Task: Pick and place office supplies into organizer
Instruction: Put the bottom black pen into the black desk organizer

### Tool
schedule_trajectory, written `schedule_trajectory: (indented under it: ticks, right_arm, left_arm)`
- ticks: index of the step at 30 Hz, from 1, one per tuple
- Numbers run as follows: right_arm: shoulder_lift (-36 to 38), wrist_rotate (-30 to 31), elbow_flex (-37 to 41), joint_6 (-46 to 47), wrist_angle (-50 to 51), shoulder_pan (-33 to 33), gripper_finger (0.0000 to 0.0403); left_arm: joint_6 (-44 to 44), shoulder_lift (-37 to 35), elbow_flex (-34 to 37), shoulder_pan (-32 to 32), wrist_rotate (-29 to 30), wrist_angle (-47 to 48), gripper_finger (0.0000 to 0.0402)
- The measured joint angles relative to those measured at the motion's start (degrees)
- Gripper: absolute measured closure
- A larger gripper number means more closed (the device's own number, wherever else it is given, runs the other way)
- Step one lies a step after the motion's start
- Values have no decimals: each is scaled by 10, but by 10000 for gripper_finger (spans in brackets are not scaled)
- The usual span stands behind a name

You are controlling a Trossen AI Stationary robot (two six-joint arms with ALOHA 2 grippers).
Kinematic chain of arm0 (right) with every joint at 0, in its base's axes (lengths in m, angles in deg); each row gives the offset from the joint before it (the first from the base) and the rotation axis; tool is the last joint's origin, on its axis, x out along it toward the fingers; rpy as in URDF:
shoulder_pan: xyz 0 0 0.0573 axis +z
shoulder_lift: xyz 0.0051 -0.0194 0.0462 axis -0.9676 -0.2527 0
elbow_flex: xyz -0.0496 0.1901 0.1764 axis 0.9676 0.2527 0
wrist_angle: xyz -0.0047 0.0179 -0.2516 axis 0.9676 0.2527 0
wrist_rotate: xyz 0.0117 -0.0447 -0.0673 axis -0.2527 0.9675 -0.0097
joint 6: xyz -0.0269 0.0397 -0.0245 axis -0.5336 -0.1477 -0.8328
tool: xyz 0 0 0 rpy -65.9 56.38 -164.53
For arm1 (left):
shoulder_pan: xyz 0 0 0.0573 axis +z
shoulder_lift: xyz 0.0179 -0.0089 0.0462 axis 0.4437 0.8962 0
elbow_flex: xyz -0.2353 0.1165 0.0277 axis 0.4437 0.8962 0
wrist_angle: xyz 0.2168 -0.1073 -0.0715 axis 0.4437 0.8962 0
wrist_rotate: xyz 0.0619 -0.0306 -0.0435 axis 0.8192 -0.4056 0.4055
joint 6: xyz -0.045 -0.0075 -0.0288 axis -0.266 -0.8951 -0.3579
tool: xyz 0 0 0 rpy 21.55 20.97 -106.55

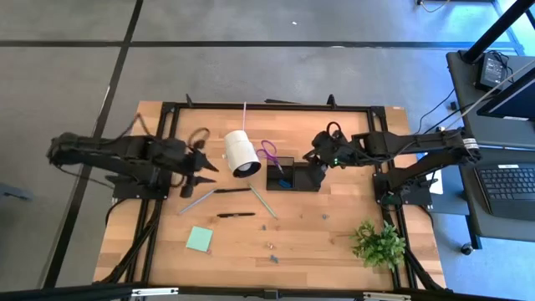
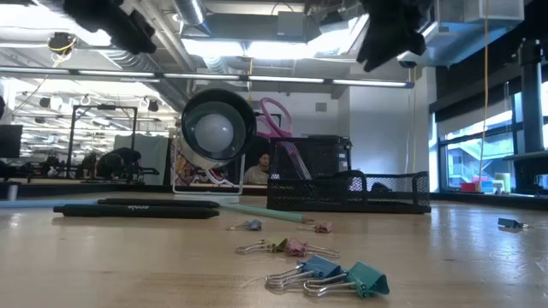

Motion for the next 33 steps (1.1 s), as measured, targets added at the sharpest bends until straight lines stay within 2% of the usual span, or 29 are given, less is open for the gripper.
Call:
schedule_trajectory:
  ticks: [8, 13, 16, 21, 25, 33]
  right_arm:
    - [72, -2, 52, -18, 10, -17, 252]
    - [119, -8, 93, -18, -9, -17, 252]
    - [139, -8, 119, -33, -39, -17, 252]
    - [147, -17, 154, -62, -89, -17, 252]
    - [141, -27, 162, -64, -92, -16, 252]
    - [141, -27, 166, -78, -90, -16, 252]
  left_arm:
    - [-117, 182, -102, -119, 66, 79, 244]
    - [-234, 286, -153, -165, 71, 134, 244]
    - [-266, 344, -170, -185, 71, 143, 244]
    - [-310, 430, -182, -195, 54, 144, 243]
    - [-336, 482, -184, -193, 32, 144, 238]
    - [-341, 535, -184, -192, 25, 136, 220]
